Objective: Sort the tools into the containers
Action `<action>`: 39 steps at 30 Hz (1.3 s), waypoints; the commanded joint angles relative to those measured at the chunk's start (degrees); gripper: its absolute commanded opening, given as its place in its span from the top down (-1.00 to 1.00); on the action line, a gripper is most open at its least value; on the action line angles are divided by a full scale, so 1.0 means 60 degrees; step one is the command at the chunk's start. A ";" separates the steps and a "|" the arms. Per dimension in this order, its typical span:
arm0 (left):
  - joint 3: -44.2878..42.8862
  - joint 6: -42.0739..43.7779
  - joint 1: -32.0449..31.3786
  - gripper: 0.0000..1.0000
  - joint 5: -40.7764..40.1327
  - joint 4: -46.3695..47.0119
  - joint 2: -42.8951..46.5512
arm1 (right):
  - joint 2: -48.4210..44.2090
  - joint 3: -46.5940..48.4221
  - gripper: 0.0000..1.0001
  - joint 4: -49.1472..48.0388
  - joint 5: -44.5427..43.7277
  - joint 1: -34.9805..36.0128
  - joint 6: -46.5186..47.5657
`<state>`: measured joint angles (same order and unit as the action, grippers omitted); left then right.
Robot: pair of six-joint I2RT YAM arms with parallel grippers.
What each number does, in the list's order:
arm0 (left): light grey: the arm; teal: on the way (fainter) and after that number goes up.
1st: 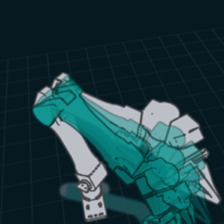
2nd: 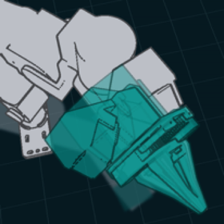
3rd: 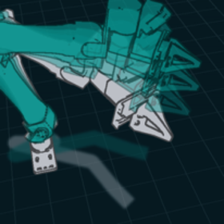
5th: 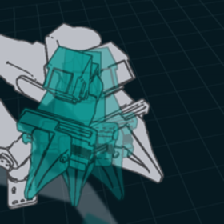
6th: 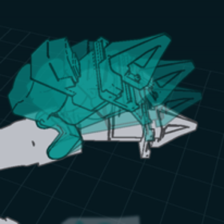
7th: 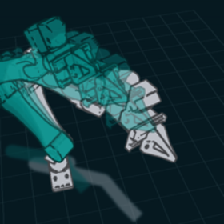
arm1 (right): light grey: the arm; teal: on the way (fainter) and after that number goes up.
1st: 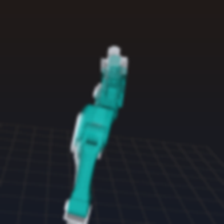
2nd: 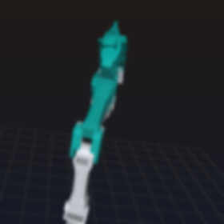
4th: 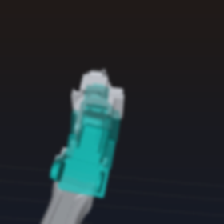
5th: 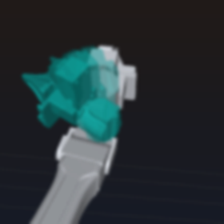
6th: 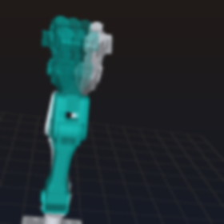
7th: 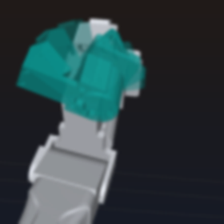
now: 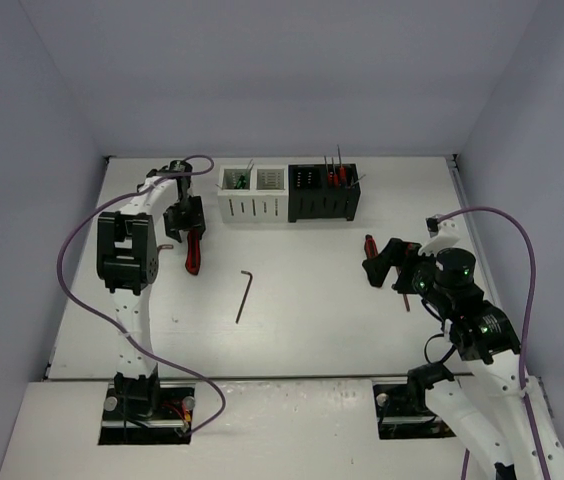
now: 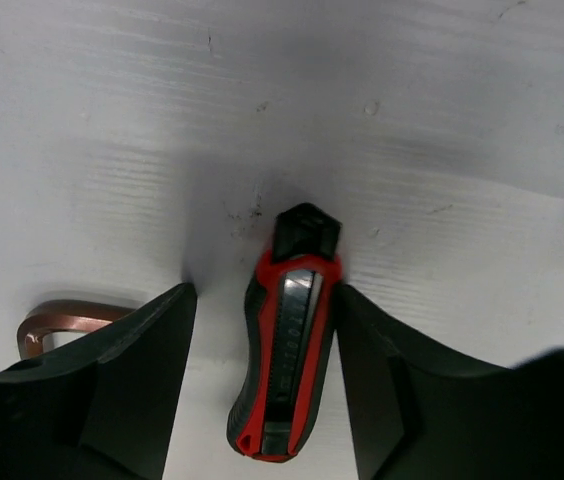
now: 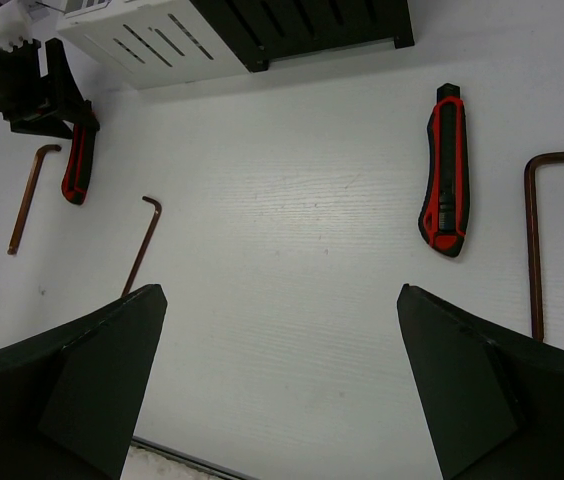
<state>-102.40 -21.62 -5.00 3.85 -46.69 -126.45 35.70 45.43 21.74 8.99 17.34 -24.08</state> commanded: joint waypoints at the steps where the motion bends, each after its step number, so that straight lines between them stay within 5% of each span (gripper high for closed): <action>1: -0.0399 -0.0181 -0.0055 0.03 -0.0188 -0.0040 0.0241 | 0.0017 0.0002 -0.99 -0.0400 0.0010 0.0068 -0.0079; 6: -0.0333 -0.0102 -0.0060 0.41 -0.0170 -0.0042 0.0165 | 0.0100 0.0032 -1.00 -0.0400 0.0010 0.0068 -0.0013; 10: -0.0216 -0.0060 -0.0034 1.00 -0.0144 -0.0046 0.0671 | 0.0120 0.0060 -1.00 -0.0400 0.0004 0.0068 0.0025; 19: -0.0666 0.0433 0.0129 1.00 -0.0554 -0.0016 0.3259 | 0.0158 0.0092 -1.00 -0.0400 -0.0049 0.0068 0.0140; 25: -0.2184 0.0834 0.0044 1.00 -0.0702 0.0316 0.4785 | 0.0149 0.0090 -1.00 -0.0400 -0.0040 0.0068 0.0271; 32: -0.1316 0.1379 -0.1228 1.00 0.0171 0.4434 0.5982 | 0.0199 0.0093 -1.00 -0.0415 -0.0053 0.0068 0.0424; 39: -0.1317 0.1500 -0.2242 1.00 0.0860 0.7332 0.5041 | 0.0351 0.0239 -1.00 -0.0415 0.0010 0.0068 0.0635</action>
<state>-109.93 -13.80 -16.80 5.04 -19.35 -92.44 36.54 45.43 21.78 8.97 17.34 -21.75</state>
